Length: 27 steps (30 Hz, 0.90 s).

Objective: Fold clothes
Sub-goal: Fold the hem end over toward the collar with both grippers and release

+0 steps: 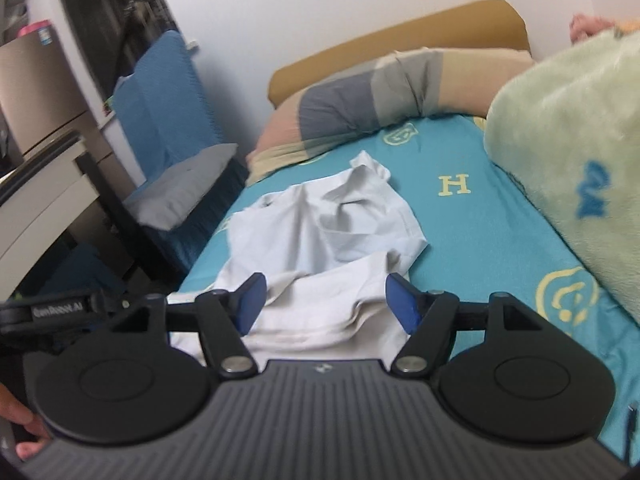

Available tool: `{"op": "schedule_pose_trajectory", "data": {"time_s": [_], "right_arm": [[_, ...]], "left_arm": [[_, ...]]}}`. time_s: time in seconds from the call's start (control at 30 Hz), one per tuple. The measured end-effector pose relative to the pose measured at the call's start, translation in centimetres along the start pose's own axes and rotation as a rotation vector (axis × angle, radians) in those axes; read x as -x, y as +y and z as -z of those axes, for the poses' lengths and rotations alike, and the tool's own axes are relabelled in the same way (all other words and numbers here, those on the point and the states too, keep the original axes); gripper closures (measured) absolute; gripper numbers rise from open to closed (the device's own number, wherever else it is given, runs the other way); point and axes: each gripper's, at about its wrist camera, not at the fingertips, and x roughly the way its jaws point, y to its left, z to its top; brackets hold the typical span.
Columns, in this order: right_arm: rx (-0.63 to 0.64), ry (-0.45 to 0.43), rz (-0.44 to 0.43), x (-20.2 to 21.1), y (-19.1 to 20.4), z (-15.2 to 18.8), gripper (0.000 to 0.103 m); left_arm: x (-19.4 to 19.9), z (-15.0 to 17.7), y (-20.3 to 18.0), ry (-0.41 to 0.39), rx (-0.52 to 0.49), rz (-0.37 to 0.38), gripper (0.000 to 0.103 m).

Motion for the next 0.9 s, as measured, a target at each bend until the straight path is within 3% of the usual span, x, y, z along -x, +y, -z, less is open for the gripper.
{"op": "schedule_pose_trajectory", "data": {"time_s": [0.17, 0.37, 0.47, 0.67, 0.9], "right_arm": [[0.032, -0.040, 0.006, 5.2, 2.0, 1.6, 0.034], [0.052, -0.086, 0.014, 10.6, 3.7, 3.2, 0.034], [0.044, -0.102, 0.011, 12.4, 3.8, 3.5, 0.034], [0.027, -0.117, 0.014, 13.2, 3.8, 3.5, 0.034], [0.030, -0.102, 0.015, 12.5, 3.8, 3.9, 0.034]], "left_arm": [[5.1, 2.2, -2.6, -0.066, -0.025, 0.033, 0.017], [9.5, 5.2, -4.6, -0.124, -0.118, 0.019, 0.017], [10.9, 5.9, -4.5, -0.142, -0.097, 0.028, 0.016], [12.1, 6.6, -4.9, -0.173, -0.099, 0.013, 0.011], [10.6, 6.7, -4.9, -0.124, -0.074, -0.011, 0.009]]}}
